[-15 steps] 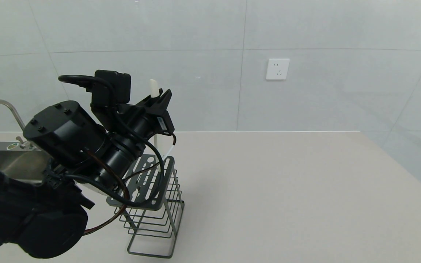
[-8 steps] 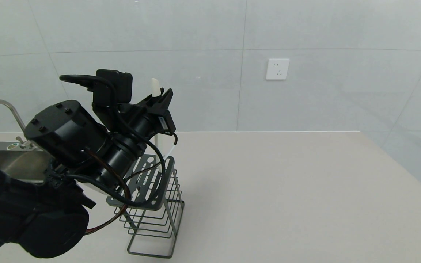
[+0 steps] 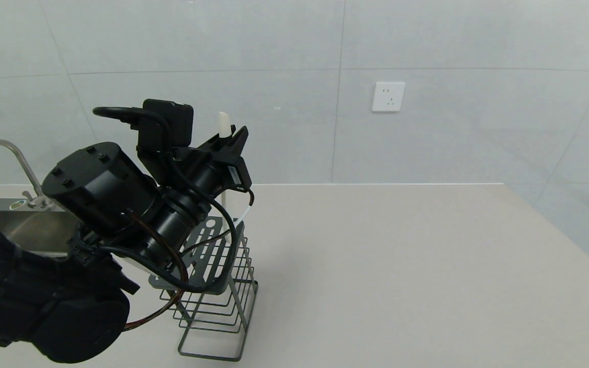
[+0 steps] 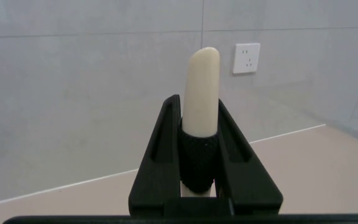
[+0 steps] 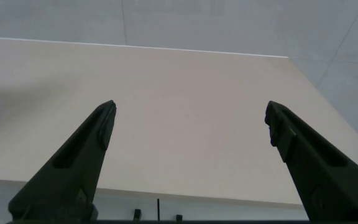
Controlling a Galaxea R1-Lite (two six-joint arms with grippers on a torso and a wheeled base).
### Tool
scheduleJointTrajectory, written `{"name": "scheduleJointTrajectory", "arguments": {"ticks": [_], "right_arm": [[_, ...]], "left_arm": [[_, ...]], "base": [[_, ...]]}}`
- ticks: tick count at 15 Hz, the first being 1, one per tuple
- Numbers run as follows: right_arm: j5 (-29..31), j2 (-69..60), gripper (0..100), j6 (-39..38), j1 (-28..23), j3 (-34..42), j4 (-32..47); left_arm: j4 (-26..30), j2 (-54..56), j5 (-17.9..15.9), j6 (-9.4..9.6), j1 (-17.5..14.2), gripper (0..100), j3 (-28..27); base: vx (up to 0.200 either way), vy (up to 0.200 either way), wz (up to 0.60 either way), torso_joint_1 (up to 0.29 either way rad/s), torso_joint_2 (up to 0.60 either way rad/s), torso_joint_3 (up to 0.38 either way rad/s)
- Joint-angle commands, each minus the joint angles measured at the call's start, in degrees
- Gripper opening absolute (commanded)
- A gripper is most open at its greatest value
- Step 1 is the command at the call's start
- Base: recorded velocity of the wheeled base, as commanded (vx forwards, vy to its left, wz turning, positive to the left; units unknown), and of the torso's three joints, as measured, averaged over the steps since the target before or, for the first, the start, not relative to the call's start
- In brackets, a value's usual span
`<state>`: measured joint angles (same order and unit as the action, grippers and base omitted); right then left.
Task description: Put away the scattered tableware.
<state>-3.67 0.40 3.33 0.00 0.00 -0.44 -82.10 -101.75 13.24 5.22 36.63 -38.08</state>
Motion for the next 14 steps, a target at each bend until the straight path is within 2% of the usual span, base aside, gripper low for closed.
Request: {"name": "scheduleJointTrajectory", "arguments": {"ticks": [1,14], "right_arm": [[0.0,0.0,100,0.0,0.0,0.0,0.0],[0.0,0.0,100,0.0,0.0,0.0,0.0]], "left_arm": [[0.0,-0.5,0.0,0.06,0.3,0,0.0],[-0.1,-2.0,0.6,-0.30,0.4,0,2.6]], "base": [[0.000,0.000,0.00,0.000,0.00,0.000],[0.000,0.000,0.00,0.000,0.00,0.000]]}}
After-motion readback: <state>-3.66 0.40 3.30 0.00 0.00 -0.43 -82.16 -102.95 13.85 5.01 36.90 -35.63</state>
